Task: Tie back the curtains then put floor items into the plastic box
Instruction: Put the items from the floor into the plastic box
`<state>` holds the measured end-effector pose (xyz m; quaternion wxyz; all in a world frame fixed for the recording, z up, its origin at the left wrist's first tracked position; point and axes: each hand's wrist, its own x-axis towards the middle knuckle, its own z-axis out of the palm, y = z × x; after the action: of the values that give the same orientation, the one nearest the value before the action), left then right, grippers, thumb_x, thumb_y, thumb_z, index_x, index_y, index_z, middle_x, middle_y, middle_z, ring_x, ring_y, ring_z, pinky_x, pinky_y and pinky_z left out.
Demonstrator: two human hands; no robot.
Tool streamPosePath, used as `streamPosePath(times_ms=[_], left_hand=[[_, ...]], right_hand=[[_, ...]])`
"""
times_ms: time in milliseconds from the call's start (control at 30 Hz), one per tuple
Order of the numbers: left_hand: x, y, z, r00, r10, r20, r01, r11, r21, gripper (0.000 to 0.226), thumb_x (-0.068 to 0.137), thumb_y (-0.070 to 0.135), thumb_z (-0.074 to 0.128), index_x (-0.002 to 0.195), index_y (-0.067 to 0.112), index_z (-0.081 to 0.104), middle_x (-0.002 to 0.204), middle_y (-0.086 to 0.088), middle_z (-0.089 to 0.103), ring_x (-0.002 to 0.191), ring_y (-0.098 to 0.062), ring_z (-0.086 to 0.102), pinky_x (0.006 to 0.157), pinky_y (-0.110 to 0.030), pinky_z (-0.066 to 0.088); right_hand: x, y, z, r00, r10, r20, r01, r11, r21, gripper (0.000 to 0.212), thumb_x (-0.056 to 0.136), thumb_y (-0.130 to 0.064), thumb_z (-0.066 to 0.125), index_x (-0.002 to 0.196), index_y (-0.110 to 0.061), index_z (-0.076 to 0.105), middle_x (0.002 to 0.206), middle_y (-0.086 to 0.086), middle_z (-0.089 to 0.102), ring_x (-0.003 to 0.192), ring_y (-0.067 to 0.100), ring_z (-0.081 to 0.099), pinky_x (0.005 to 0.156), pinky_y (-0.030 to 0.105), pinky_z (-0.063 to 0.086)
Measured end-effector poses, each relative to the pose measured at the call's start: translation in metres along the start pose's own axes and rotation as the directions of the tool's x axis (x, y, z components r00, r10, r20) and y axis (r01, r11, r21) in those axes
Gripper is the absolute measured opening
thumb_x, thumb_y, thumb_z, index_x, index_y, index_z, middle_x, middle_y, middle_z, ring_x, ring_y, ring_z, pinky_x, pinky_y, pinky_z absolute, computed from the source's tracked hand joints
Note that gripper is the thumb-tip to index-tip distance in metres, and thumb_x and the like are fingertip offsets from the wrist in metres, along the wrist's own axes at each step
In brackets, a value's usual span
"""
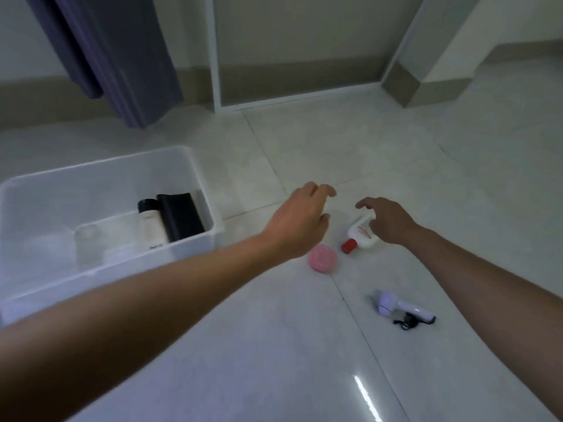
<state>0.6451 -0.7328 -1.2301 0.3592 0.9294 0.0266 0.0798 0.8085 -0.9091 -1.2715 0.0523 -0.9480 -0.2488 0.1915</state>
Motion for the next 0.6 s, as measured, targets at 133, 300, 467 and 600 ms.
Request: streamPosePath(times_ms=[133,300,467,600], left_hand=[[-0.001,0.026,0.082,0.968,0.043,0.248,-0.081,0.987,0.142,0.033,0.095,0.013,0.048,0.127,0.015,0.052,0.124,-0.009,0.051,0.113,-0.028,0.046,0.090,-0.037,0.041],[-0.006,0.044,0.153,0.908,0.112,0.403,-0.205,0.959,0.197,0.036,0.094,0.016,0.054,0.129,0.015,0.052,0.128,-0.006,0.052,0.111,-0.026,0.047,0.086,-0.037,0.043],[-0.001,0.040,0.185,0.867,0.081,0.491,-0.224,0.945,0.239,0.057,0.093,0.034,0.056,0.144,0.023,0.035,0.139,-0.007,0.043,0.118,-0.028,0.043,0.091,-0.039,0.043],[-0.004,0.043,0.204,0.842,0.088,0.532,-0.280,0.914,0.293,0.069,0.090,0.049,0.057,0.149,0.032,0.025,0.147,-0.008,0.035,0.126,-0.029,0.039,0.095,-0.039,0.038]], right_hand=[[-0.009,0.029,0.021,0.985,-0.017,0.172,0.046,0.986,-0.163,0.072,0.086,0.002,0.052,0.148,-0.029,0.031,0.160,0.008,0.017,0.138,0.035,0.032,0.110,0.042,0.034],[-0.016,0.035,0.040,0.983,-0.012,0.182,0.046,0.982,-0.184,0.079,0.088,0.006,0.050,0.150,-0.035,0.023,0.163,-0.001,0.000,0.138,0.035,0.034,0.108,0.041,0.037],[-0.018,0.041,0.040,0.984,-0.051,0.172,0.086,0.976,-0.202,0.086,0.083,0.009,0.058,0.150,-0.032,0.022,0.162,-0.006,0.002,0.134,0.036,0.041,0.105,0.045,0.041],[-0.016,0.040,0.040,0.984,-0.066,0.164,0.096,0.979,-0.181,0.087,0.080,0.005,0.067,0.149,-0.026,0.023,0.162,-0.003,0.009,0.132,0.035,0.044,0.102,0.042,0.042]])
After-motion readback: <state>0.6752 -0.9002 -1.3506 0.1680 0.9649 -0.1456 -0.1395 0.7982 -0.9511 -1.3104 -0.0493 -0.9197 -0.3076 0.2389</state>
